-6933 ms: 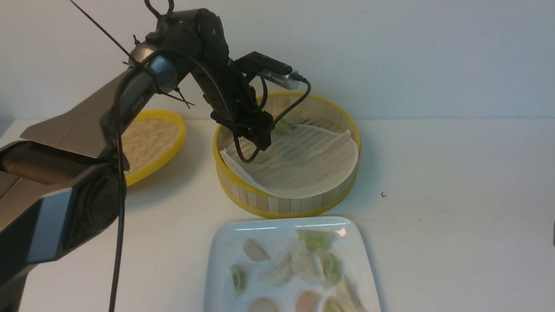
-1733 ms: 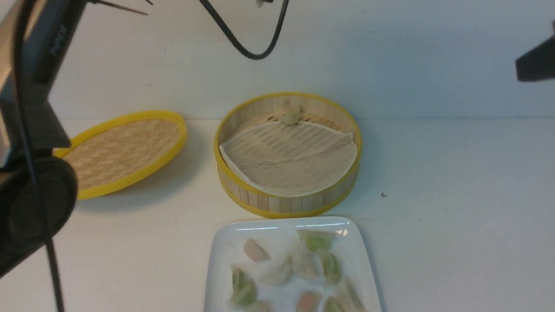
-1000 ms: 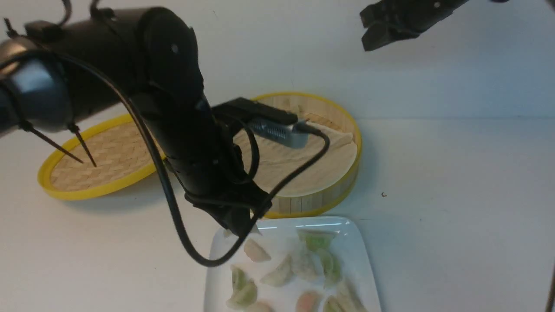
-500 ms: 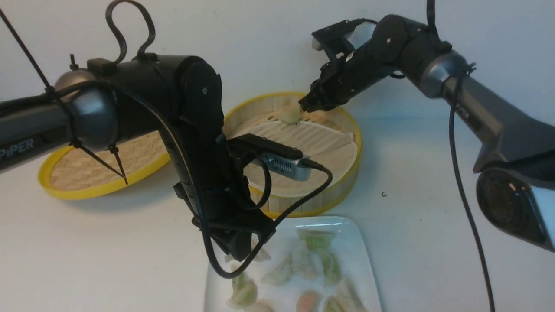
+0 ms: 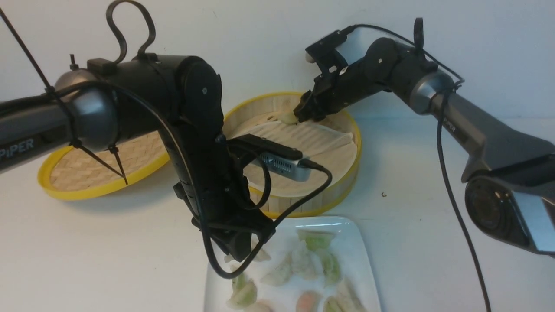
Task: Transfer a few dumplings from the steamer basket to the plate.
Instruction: Use the left arm to put the dumpling into the plate, then use the left arm to grab a dumpling from the steamer
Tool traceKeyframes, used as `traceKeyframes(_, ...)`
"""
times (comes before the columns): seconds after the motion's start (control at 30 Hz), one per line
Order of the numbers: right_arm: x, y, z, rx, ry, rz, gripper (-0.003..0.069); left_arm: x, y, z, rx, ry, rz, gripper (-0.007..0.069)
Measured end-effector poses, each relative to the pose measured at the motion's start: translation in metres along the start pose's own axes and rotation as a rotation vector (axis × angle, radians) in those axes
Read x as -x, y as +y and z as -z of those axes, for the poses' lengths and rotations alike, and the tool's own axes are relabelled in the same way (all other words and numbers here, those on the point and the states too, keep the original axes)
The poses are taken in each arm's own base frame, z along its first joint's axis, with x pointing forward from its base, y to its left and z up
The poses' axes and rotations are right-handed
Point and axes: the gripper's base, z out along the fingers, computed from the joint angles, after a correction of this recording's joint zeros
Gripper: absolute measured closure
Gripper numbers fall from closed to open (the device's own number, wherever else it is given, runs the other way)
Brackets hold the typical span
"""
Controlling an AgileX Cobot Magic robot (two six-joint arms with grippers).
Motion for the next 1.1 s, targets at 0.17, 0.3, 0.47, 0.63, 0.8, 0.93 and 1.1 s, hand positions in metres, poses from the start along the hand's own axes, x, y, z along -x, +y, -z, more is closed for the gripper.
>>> traceKeyframes(0.17, -0.007, -0.001, -0.007, 0.001, 0.016, 0.050, 0.0351, 0.000, 0.000, 0.000, 0.000, 0.000, 0.000, 0.0512)
traceKeyframes(0.3, -0.011, -0.001, -0.012, 0.004, 0.026, 0.068, 0.0343, 0.000, 0.000, 0.000, 0.005, 0.001, -0.002, 0.0512)
traceKeyframes(0.47, -0.013, 0.000, -0.011, 0.017, 0.050, 0.059, 0.0343, 0.000, 0.001, 0.000, 0.014, 0.003, -0.005, 0.0503)
traceKeyframes(0.63, -0.012, 0.005, 0.005, 0.047, 0.171, 0.011, 0.0343, 0.000, 0.002, 0.000, 0.017, -0.005, -0.006, 0.0337)
traceKeyframes(0.8, 0.016, 0.010, 0.059, 0.020, 0.233, -0.063, 0.0379, 0.007, 0.002, 0.005, 0.030, -0.053, -0.011, 0.0118)
traceKeyframes(0.93, 0.049, 0.004, 0.120, -0.069, 0.138, -0.233, 0.0487, 0.021, -0.001, 0.031, 0.068, -0.141, -0.028, 0.0109)
traceKeyframes(1.1, 0.067, 0.001, 0.201, -0.143, 0.063, -0.342, 0.0644, 0.041, -0.003, 0.090, 0.137, -0.318, -0.039, 0.0463)
